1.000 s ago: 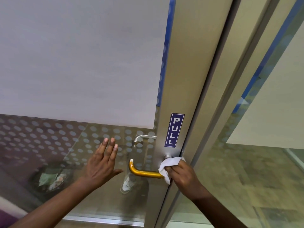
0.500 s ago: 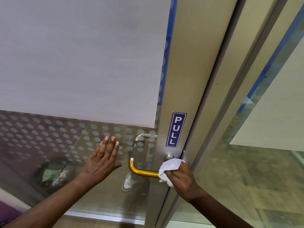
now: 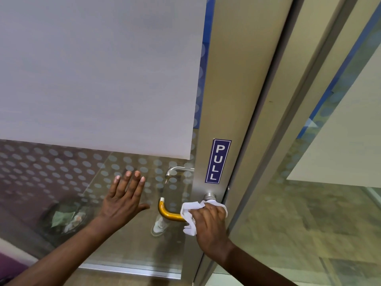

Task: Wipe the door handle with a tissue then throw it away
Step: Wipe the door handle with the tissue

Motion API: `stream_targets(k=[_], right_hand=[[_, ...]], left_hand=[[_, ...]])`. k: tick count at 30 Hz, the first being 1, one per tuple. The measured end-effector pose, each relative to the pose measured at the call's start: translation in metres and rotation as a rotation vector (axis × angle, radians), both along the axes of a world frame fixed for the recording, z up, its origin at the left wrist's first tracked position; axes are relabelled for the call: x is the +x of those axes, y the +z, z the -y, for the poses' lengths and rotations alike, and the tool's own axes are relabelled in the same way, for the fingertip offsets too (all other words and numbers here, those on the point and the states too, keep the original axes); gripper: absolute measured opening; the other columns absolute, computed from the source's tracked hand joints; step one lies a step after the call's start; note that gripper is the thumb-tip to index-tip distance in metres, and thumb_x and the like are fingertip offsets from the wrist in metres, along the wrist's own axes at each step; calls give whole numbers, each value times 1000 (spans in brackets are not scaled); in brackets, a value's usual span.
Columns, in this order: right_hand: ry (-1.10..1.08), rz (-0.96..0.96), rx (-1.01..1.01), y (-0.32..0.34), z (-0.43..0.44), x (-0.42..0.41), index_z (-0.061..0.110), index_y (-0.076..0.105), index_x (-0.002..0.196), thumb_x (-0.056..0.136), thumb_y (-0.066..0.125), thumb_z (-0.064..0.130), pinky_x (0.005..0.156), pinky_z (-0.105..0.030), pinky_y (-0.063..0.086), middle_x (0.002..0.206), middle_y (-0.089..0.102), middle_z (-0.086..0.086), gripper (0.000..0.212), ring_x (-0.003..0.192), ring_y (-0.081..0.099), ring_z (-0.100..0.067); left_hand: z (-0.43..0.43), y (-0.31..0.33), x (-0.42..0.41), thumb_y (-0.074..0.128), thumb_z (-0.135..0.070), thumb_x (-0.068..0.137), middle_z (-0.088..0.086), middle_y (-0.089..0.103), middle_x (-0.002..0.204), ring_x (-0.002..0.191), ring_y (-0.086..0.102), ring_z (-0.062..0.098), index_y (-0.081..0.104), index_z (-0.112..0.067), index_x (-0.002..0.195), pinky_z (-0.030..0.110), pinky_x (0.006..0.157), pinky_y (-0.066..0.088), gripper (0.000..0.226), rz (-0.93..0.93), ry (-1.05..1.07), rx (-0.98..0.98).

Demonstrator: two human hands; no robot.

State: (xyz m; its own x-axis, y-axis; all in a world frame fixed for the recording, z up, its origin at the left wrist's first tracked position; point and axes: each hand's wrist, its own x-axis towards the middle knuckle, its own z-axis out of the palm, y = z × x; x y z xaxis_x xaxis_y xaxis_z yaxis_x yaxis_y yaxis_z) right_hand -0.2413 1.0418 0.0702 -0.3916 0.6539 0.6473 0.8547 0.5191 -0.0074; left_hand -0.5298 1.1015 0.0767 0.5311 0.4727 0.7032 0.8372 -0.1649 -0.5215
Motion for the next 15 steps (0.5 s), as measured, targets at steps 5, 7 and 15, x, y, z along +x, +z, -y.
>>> stream_targets(k=[5, 7, 15], right_hand=[[-117, 68, 149, 1, 12, -21, 14, 55, 108, 81, 62, 33, 82, -41, 46, 82, 70, -6, 34, 80, 61, -24], [-146, 115, 144, 8, 16, -31, 14, 58, 109, 79, 67, 30, 74, -39, 52, 78, 68, -5, 35, 68, 62, -23], [-281, 187, 70, 28, 25, -59, 14, 66, 101, 85, 51, 25, 64, -33, 44, 73, 66, -2, 24, 63, 58, -22]], left_hand=[[-4, -3, -4, 48, -69, 77, 19, 0, 163, 149, 2, 34, 14, 0, 152, 48, 120, 6, 107, 9, -28, 11], [-7, -5, -5, 48, -70, 78, 19, 2, 163, 149, 4, 34, 15, -1, 152, 49, 120, 7, 107, 7, -35, 10], [-11, -7, -9, 49, -68, 78, 19, 5, 162, 149, 5, 34, 17, -1, 152, 48, 120, 6, 104, -23, -62, 34]])
